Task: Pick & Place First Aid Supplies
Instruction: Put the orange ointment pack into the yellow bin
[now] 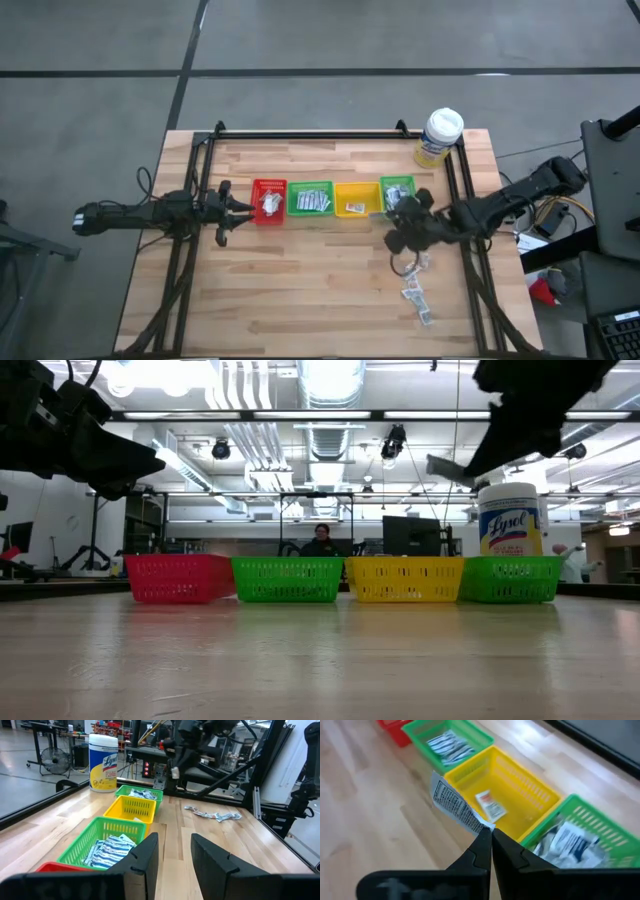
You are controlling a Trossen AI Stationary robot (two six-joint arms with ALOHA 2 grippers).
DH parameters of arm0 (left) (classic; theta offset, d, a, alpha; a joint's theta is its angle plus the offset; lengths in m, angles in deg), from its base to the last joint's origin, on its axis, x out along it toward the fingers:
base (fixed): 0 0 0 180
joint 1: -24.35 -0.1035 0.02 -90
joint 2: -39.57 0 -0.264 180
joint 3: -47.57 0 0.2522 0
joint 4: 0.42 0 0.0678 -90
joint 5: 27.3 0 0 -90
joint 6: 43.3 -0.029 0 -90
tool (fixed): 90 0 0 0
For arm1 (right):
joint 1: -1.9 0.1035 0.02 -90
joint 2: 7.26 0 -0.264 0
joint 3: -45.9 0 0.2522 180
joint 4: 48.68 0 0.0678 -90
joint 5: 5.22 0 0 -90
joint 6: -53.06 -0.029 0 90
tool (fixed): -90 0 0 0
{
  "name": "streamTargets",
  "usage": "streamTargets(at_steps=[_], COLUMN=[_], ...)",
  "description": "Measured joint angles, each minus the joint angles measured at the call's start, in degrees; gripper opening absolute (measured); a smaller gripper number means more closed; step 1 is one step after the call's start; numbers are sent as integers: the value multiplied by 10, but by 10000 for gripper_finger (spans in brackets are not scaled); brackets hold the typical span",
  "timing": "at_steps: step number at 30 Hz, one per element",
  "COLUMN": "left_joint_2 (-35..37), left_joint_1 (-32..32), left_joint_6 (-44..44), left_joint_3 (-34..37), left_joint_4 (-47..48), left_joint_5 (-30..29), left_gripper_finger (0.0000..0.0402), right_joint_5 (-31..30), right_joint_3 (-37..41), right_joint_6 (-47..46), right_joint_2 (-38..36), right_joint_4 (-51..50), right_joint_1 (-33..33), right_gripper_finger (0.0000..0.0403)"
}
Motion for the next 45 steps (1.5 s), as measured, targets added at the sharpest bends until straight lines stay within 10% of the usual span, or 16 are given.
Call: streamTargets(at_steps=[19, 45], left_joint_2=[0, -1], left_joint_1=[0, 0], left_joint_6=[0, 0], left_joint_3=[0, 0], left_joint_4=[0, 0], left_joint_5=[0, 0], left_gripper_finger=[113, 113], right_joint_5=[161, 346], right_joint_3=[-62, -168], right_joint_6=[128, 207], right_joint_2=[14, 281], right_joint_4=[25, -1], right_joint_1=[-244, -353], right_gripper_finger=[8, 8])
